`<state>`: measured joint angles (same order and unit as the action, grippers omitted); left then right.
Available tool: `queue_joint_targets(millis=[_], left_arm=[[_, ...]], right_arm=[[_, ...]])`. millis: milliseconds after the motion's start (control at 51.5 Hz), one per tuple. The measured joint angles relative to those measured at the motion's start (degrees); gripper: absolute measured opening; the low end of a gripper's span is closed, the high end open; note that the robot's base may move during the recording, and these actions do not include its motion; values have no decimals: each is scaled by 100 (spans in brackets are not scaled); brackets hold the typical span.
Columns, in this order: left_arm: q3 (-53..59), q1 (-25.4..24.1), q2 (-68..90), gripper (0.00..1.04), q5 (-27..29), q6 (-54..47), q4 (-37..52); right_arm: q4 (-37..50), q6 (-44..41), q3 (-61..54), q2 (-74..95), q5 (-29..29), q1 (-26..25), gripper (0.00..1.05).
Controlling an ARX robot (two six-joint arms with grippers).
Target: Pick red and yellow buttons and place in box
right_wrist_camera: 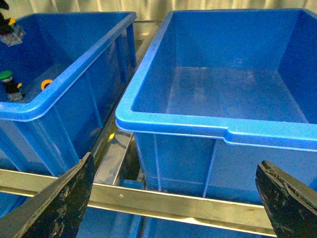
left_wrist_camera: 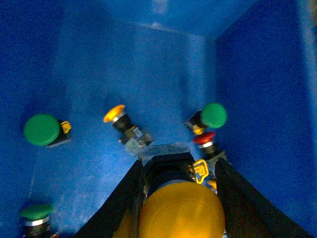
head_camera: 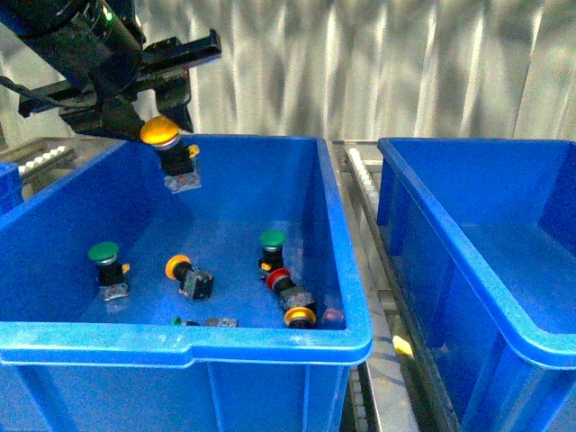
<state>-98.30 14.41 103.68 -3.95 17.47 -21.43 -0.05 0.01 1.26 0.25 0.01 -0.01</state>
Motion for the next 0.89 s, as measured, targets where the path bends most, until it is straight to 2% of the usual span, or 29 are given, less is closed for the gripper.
queue_joint_targets(millis=[117,253,389,602,719,894], left_arm=[[905,205,-420,34,-616,90,1220],[1718,289,-798,34,-1349,308,2201],[2492,258,-927,34,-2369,1084,3460],[3023,439,-957,34,-3289,2387,5084],[3084,651,-957,34,-3620,2870,5648],[3051,925,-931,34,-3947,3104,5683]], right_arm=[[0,0,0,0,0,0,98],[0,0,0,0,0,0,98],[0,0,0,0,0,0,98],[0,0,0,0,2,0,98],[0,0,0,0,0,0,98],[0,2,0,0,0,0,98]])
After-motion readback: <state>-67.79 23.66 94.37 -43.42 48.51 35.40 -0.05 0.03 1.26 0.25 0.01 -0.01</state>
